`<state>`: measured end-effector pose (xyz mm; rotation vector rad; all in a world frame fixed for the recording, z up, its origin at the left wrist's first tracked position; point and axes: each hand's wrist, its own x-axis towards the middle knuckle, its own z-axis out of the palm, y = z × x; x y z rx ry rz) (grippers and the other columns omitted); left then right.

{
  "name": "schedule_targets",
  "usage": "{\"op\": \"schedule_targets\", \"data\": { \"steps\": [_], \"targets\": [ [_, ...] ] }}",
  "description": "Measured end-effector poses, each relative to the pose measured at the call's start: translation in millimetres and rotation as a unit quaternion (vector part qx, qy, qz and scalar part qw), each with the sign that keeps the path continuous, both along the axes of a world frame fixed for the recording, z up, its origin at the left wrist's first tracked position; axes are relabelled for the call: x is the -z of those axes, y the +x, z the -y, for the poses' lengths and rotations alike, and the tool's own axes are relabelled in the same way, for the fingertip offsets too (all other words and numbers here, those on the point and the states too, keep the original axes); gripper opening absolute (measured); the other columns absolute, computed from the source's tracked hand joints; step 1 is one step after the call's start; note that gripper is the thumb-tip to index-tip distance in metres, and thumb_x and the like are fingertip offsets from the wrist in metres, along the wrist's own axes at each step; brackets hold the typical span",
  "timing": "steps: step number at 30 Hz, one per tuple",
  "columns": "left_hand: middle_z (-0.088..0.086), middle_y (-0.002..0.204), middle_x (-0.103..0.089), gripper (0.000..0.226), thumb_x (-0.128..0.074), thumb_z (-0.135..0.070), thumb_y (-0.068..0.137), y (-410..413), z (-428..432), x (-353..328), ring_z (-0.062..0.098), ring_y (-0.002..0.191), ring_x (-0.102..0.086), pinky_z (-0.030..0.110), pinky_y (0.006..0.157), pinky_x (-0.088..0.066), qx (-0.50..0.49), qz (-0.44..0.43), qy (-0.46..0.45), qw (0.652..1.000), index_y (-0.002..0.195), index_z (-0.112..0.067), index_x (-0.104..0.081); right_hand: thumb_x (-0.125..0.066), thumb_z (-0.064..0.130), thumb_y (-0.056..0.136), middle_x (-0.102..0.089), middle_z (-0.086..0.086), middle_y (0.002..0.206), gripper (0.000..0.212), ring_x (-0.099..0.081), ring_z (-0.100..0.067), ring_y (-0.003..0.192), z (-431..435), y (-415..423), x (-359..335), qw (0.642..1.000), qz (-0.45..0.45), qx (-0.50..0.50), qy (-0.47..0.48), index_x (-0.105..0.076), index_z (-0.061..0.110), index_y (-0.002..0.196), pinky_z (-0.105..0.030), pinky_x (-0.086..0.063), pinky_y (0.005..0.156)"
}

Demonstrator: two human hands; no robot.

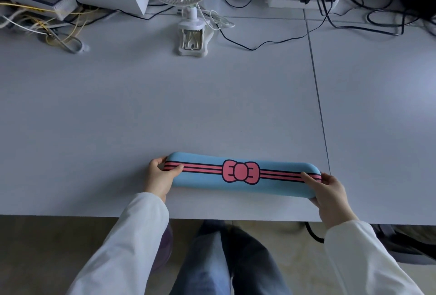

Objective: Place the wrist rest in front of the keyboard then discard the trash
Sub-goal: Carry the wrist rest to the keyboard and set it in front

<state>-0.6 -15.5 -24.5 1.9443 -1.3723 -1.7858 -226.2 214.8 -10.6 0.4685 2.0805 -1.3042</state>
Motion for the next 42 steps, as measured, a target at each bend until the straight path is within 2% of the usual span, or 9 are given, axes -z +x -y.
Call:
{"op": "schedule_targets", "data": {
  "steps": [4, 9, 18, 25, 30, 33, 35, 39, 42],
  "targets": [
    [0.005, 0.089, -0.063, 0.010, -0.065, -0.011, 0.081, 11.1, -9.5, -9.1, 0.024, 0.095, -0.056, 0.036, 0.085, -0.040, -0.024, -0.025, -0.007, 0.999, 0.081, -0.018, -0.059, -0.068, 0.011, 0.079, -0.058, -0.009, 0.099, 0.040, -0.053, -0.022, 0.092, 1.7, -1.0, -9.7, 0.999, -0.017, -0.022, -0.032, -0.057, 0.007, 0.117, -0.030, -0.049, 0.072],
    [0.010, 0.107, -0.062, 0.037, -0.067, -0.011, 0.080, 30.1, -26.3, -29.1, 0.027, 0.101, -0.057, 0.041, 0.092, -0.044, -0.084, -0.053, -0.004, 0.995, 0.115, -0.006, -0.058, -0.070, 0.012, 0.077, -0.059, -0.011, 0.103, 0.042, -0.055, -0.023, 0.093, 3.5, -2.0, -28.5, 0.995, -0.040, -0.059, -0.067, -0.058, 0.007, 0.117, -0.033, -0.046, 0.079],
    [0.013, 0.114, -0.060, 0.042, -0.063, -0.005, 0.083, 60.8, -74.3, -69.3, 0.024, 0.102, -0.058, 0.036, 0.090, -0.046, -0.190, -0.139, -0.016, 0.972, 0.124, -0.001, -0.053, -0.071, 0.014, 0.076, -0.060, -0.003, 0.092, 0.036, -0.057, -0.020, 0.094, -1.4, 2.4, -60.9, 0.982, -0.042, -0.115, -0.145, -0.061, 0.005, 0.110, -0.032, -0.049, 0.085],
    [0.013, 0.113, -0.059, 0.040, -0.063, -0.006, 0.083, 118.9, -124.6, -89.6, 0.023, 0.103, -0.058, 0.037, 0.094, -0.047, -0.294, -0.141, -0.052, 0.944, 0.121, 0.000, -0.051, -0.070, 0.013, 0.077, -0.061, -0.009, 0.102, 0.043, -0.059, -0.019, 0.093, 16.8, 34.4, -73.1, 0.960, -0.031, -0.199, -0.194, -0.059, 0.004, 0.117, -0.029, -0.049, 0.084],
    [0.010, 0.108, -0.061, 0.038, -0.063, -0.007, 0.083, 180.7, -157.3, -101.3, 0.020, 0.092, -0.063, 0.029, 0.086, -0.051, -0.367, -0.150, -0.080, 0.915, 0.118, -0.006, -0.052, -0.068, 0.012, 0.079, -0.062, 0.001, 0.084, 0.031, -0.060, -0.009, 0.077, 39.3, 85.3, -84.6, 0.933, -0.016, -0.282, -0.223, -0.061, 0.011, 0.109, -0.021, -0.050, 0.071],
    [0.003, 0.090, -0.064, 0.014, -0.063, -0.007, 0.083, 224.0, -177.5, -104.6, 0.004, 0.064, -0.069, 0.016, 0.059, -0.054, -0.399, -0.164, -0.103, 0.896, 0.094, -0.013, -0.057, -0.068, 0.012, 0.078, -0.062, 0.002, 0.083, 0.029, -0.060, -0.009, 0.077, 51.7, 125.5, -90.8, 0.919, -0.006, -0.316, -0.234, -0.061, 0.013, 0.106, -0.017, -0.056, 0.066],
    [-0.003, 0.081, -0.064, 0.013, -0.063, -0.008, 0.083, 253.7, -191.6, -106.3, -0.004, 0.055, -0.067, 0.011, 0.052, -0.052, -0.418, -0.158, -0.119, 0.886, 0.081, -0.020, -0.057, -0.068, 0.012, 0.079, -0.063, 0.002, 0.084, 0.026, -0.061, -0.009, 0.078, 57.5, 156.2, -94.1, 0.909, 0.003, -0.341, -0.241, -0.062, 0.014, 0.104, -0.014, -0.055, 0.064],
    [-0.001, 0.092, -0.064, 0.010, -0.063, -0.012, 0.084, 319.4, -220.4, -111.2, 0.007, 0.081, -0.063, 0.018, 0.073, -0.048, -0.460, -0.140, -0.136, 0.866, 0.092, -0.018, -0.062, -0.070, 0.017, 0.078, -0.065, 0.004, 0.087, 0.021, -0.062, -0.007, 0.080, 63.6, 226.7, -100.7, 0.883, 0.007, -0.405, -0.238, -0.065, 0.019, 0.098, -0.015, -0.055, 0.065],
    [0.006, 0.099, -0.062, 0.032, -0.061, -0.011, 0.085, 371.3, -242.1, -115.4, 0.016, 0.091, -0.058, 0.021, 0.075, -0.045, -0.491, -0.125, -0.152, 0.848, 0.116, -0.005, -0.057, -0.070, 0.023, 0.077, -0.062, 0.005, 0.082, 0.015, -0.057, -0.009, 0.075, 61.5, 286.6, -107.0, 0.862, -0.014, -0.457, -0.220, -0.066, 0.024, 0.091, -0.023, -0.050, 0.072]
  ]
}}
